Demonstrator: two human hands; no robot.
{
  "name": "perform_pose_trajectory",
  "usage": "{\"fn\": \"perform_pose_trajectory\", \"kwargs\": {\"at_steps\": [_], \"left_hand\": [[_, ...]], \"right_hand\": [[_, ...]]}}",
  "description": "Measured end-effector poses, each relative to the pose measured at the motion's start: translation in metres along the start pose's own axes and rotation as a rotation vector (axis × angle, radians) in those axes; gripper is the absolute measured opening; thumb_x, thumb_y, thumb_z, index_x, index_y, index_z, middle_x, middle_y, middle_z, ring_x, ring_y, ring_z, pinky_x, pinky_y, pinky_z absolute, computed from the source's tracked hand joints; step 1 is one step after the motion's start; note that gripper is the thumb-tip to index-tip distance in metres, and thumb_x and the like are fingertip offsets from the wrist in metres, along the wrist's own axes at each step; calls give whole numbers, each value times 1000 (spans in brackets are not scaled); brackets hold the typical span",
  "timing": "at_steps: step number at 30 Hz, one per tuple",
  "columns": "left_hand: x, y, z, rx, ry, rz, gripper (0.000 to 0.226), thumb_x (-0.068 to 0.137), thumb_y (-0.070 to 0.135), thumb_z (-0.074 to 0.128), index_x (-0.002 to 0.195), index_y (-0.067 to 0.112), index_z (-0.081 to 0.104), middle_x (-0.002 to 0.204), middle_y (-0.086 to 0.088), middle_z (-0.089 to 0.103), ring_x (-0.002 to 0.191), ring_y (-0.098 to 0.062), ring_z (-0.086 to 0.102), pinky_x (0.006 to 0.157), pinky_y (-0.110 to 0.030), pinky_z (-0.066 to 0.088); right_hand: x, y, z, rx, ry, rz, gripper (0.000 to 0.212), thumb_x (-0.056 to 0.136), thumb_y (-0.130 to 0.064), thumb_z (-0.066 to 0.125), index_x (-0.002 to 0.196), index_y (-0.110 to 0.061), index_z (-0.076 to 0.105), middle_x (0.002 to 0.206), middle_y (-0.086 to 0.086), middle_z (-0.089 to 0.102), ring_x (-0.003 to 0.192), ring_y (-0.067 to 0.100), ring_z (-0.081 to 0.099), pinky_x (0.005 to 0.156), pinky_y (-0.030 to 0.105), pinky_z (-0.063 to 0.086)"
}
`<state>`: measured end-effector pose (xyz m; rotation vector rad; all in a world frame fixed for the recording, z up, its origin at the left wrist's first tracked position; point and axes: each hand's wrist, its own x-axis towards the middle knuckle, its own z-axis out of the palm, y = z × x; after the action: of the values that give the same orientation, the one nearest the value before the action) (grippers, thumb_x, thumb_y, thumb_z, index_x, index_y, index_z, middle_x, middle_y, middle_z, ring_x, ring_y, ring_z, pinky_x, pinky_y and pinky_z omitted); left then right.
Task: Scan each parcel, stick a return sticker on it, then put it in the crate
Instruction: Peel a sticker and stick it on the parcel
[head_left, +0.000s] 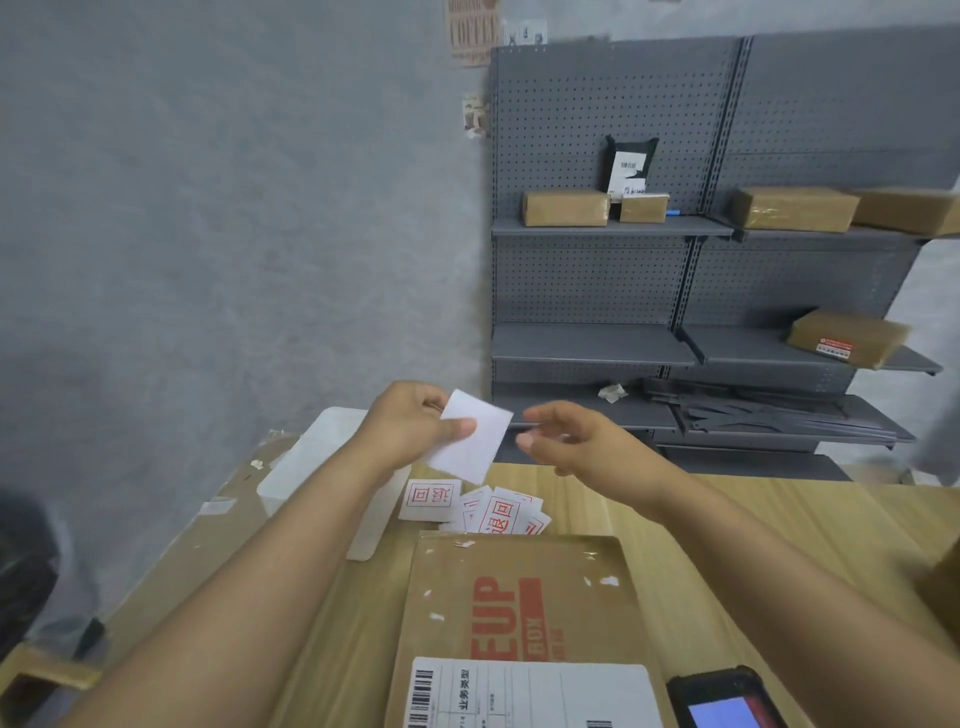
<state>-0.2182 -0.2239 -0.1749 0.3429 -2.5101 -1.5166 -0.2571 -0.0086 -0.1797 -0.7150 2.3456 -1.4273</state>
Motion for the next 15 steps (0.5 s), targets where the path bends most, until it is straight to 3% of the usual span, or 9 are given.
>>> {"fn": "perform_pose_trajectory", "kwargs": {"at_steps": [2, 5, 7, 9, 13, 15], "left_hand": [[-4, 11, 2, -93, -28, 12, 13, 79, 15, 78, 90, 12, 70, 81, -7, 74, 70, -21, 69, 62, -25, 50], [-9, 20, 6, -128, -21, 39, 16, 82, 17, 75, 96, 13, 67, 85, -10, 75, 75, -25, 72, 69, -33, 56], [-12, 22, 6, -140, -31, 38, 19, 83, 22, 75, 96, 13, 65, 84, -10, 76, 76, -25, 73, 68, -33, 57], [-16, 22, 6, -140, -64, 47, 21, 82, 25, 75, 95, 12, 64, 84, -8, 76, 76, -21, 73, 65, -30, 57], [-22, 23, 9, -71, 13, 135, 20, 77, 26, 79, 83, 11, 67, 85, -4, 75, 79, -20, 70, 76, -37, 56], [-25, 25, 9, -45, 74, 176, 21, 73, 28, 82, 75, 15, 66, 80, -1, 73, 79, -22, 69, 75, -38, 54]], "right_hand": [[1, -9, 5, 23, 13, -24, 41, 87, -38, 65, 123, -23, 54, 113, -2, 65, 99, 9, 63, 81, 21, 49], [-1, -17, 7, 195, 38, -24, 28, 88, -22, 67, 113, -11, 61, 108, 12, 70, 90, 16, 68, 66, 16, 53], [-3, -18, 4, 308, 22, -6, 24, 87, -15, 68, 109, -7, 61, 106, 16, 70, 87, 19, 70, 70, 20, 55], [-6, -17, 0, 322, -6, 4, 22, 86, -13, 69, 104, -7, 59, 104, 16, 71, 90, 23, 70, 80, 30, 53], [-10, -17, -1, 262, 40, 12, 18, 85, -13, 71, 95, -10, 56, 91, 10, 69, 73, 15, 68, 70, 26, 51], [-12, -17, -1, 273, 96, 22, 20, 84, -13, 72, 97, -8, 57, 90, 11, 66, 71, 16, 65, 67, 26, 53]]}}
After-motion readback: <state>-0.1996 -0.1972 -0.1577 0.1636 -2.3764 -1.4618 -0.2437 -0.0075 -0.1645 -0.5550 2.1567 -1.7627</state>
